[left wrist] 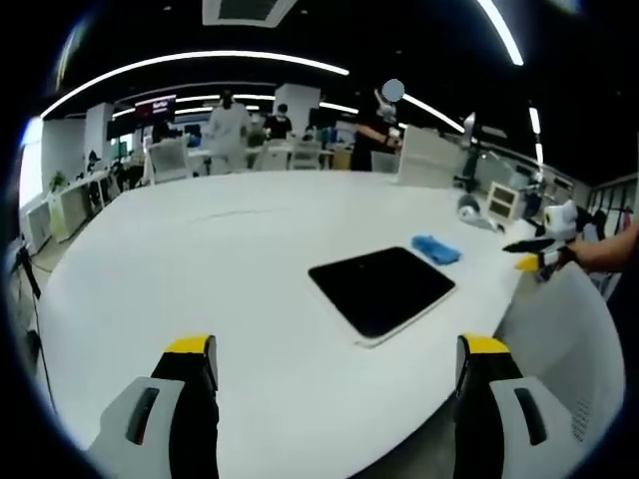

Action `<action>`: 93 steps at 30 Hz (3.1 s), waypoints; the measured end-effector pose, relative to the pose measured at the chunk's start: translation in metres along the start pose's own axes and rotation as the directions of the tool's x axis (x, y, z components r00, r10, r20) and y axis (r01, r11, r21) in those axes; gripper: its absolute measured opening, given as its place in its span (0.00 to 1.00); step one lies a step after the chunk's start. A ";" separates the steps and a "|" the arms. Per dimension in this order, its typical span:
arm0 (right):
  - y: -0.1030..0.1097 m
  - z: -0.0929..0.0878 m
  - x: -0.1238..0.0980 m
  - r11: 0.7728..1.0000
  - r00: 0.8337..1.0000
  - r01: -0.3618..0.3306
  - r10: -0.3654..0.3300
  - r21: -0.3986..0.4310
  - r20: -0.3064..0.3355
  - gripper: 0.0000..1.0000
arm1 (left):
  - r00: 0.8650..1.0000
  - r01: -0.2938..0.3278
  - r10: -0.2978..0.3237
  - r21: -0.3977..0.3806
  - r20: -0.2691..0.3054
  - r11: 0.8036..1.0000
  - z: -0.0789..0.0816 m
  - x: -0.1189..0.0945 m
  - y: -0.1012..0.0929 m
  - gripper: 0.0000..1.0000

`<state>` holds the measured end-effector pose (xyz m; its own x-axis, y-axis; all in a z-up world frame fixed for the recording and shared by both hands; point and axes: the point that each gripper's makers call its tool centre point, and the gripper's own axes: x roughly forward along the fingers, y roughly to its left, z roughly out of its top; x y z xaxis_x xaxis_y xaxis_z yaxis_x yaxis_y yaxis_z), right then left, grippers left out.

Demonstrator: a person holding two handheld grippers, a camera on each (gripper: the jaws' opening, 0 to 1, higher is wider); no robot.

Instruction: Wipe the mirror surface with the cleaning cloth until all visible marks leave the cleaned area.

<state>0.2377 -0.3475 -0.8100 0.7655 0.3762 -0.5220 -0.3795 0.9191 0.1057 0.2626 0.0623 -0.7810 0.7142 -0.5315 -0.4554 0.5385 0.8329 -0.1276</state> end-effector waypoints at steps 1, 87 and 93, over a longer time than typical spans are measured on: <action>-0.004 0.007 -0.001 0.999 0.999 0.028 -0.027 -0.028 0.023 0.96 | 1.000 -0.010 0.010 0.014 0.012 1.000 0.002 -0.001 0.002 0.99; -0.038 0.030 0.164 0.977 0.961 0.209 -0.211 -0.027 -0.176 0.01 | 0.996 0.046 -0.047 -0.020 -0.079 0.999 -0.018 0.005 -0.005 1.00; -0.041 0.030 0.163 0.944 0.957 0.237 -0.185 0.231 -0.223 0.00 | 0.993 0.063 -0.063 -0.008 -0.102 0.998 -0.021 0.007 -0.009 1.00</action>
<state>0.3936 -0.3201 -0.8742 0.6874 0.1635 -0.7077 -0.0569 0.9835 0.1720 0.2529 0.0545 -0.8015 0.6293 -0.5649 -0.5338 0.5789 0.7989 -0.1630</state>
